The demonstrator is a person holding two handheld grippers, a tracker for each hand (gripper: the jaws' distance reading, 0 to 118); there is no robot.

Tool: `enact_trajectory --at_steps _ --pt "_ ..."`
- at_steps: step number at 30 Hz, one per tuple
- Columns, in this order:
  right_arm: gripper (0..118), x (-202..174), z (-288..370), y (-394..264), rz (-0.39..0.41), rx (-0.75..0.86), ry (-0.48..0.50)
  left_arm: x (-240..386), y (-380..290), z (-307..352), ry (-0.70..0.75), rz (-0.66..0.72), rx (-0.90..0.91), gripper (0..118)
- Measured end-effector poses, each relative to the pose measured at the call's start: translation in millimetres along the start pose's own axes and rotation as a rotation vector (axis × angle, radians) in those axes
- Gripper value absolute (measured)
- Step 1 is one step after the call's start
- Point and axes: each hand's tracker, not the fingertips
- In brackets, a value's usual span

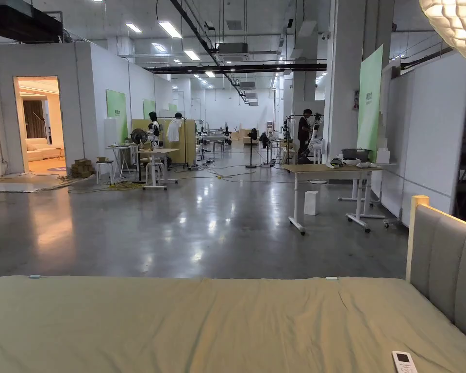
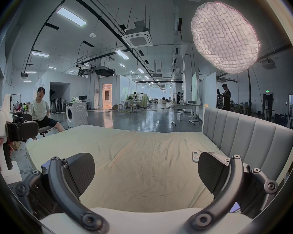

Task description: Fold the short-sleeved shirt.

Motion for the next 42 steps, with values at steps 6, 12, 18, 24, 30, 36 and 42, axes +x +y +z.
enact_trajectory --at_steps 6,12,18,24,30,36,42 --pt "118 -1 1 0 0.000 0.002 0.003 0 0 0 0.000 -0.002 -0.001 118" --pt "118 0 1 1 -0.001 0.002 0.003 0 0 0 0.001 -0.001 0.000 118" --pt "118 1 1 0 0.001 -0.001 0.001 0 0 -1 0.000 -0.002 -0.004 118" --pt "118 2 0 1 -0.020 -0.005 -0.008 1 1 -2 -0.014 -0.004 -0.001 118" --pt "118 7 -1 4 -0.077 -0.005 0.049 2 2 -4 -0.013 -0.007 -0.006 118" --pt "118 13 0 13 -0.369 -0.108 0.032 -2 0 -7 -0.009 0.009 -0.033 118" --pt "118 3 7 28 -0.465 -0.127 0.026 -3 -2 -8 -0.007 0.019 -0.050 118"
